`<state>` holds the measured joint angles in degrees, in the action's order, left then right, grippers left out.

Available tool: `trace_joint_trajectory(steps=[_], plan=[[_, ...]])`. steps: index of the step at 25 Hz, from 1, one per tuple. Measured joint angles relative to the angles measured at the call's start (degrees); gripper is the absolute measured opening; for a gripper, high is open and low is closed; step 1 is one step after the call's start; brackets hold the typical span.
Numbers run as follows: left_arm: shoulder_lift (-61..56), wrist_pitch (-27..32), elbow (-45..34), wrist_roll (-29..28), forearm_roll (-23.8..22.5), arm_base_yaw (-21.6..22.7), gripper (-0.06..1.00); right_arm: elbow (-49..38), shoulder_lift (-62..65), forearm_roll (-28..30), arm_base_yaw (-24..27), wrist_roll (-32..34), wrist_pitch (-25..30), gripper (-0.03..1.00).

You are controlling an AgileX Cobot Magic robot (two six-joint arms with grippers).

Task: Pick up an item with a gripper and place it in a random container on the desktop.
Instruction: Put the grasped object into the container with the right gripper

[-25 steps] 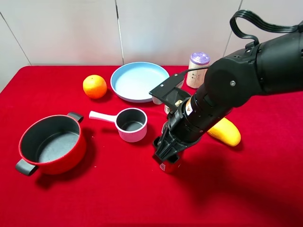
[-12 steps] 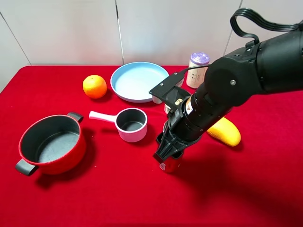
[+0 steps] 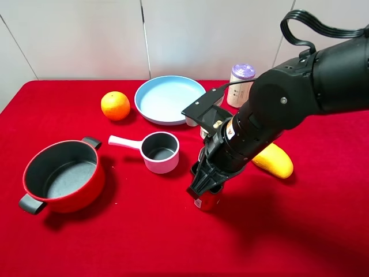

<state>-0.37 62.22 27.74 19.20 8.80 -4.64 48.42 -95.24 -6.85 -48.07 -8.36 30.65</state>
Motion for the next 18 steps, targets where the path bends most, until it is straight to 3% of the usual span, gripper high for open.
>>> trace_joint_trajectory(steps=[10, 18], plan=[[0.00, 0.00, 0.00, 0.00, 0.00, 0.00, 0.99, 3.83, 0.44, -0.40, 0.00, 0.00, 6.68, 0.44], [0.00, 0.00, 0.00, 0.00, 0.00, 0.00, 0.99, 13.11, 0.44, 3.10, 0.00, 0.00, 15.30, 0.44]])
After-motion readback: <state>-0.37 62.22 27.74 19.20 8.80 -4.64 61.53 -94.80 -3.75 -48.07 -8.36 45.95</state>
